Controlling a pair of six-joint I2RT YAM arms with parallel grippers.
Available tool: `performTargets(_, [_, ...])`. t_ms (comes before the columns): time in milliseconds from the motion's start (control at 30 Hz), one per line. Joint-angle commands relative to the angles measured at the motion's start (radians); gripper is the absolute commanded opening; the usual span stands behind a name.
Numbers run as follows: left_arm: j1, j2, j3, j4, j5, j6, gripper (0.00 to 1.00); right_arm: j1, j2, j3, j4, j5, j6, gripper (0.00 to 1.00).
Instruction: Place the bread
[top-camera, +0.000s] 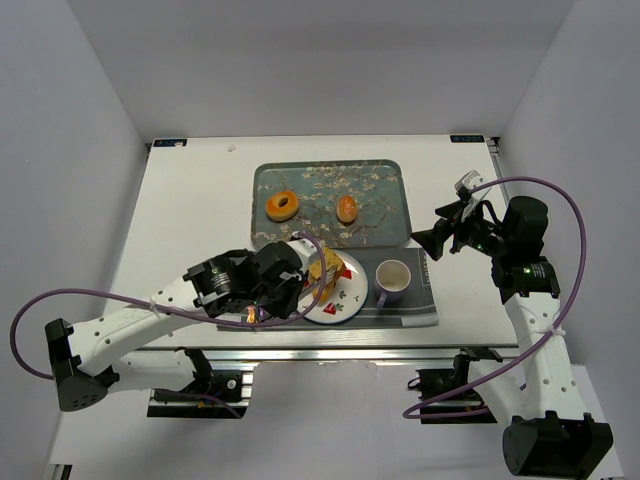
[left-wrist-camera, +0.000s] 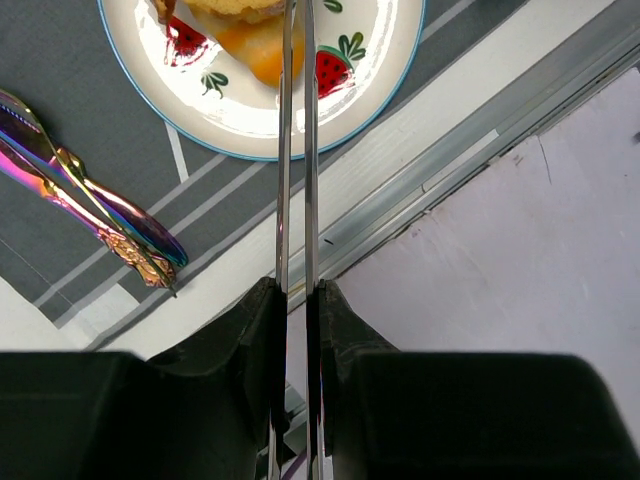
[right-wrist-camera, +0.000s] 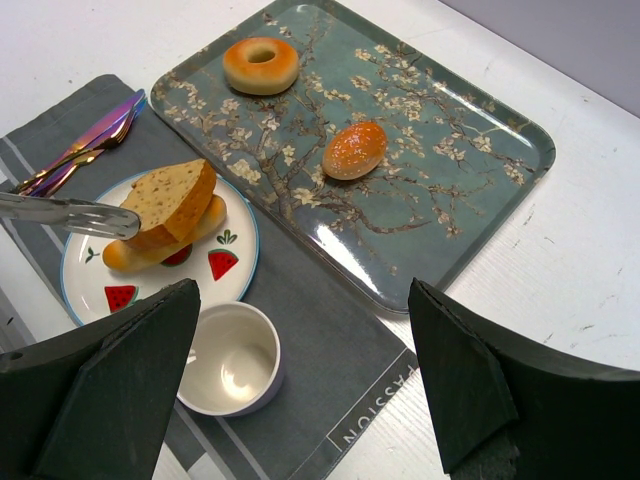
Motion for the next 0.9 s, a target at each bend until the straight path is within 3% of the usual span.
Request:
performTargets(0, [-0.011,-0.033,0.001,-0.006,-0.009,-0.036,0.10,0.005,-0.002,0.014,0.021,-0.012,0.009,0.89])
performTargets(200, [-0.011,-0.074,-0.001,0.000,-0.058,-0.093,0.31,0.005,-0.001,0.014,0.025,-0.021,0.011,0.89])
performTargets(867, [-0.011,-0.122,-0.024,0.002,-0.102,-0.149,0.46,0.005,0.001,0.010,0.025,-0.028,0.012,0.89])
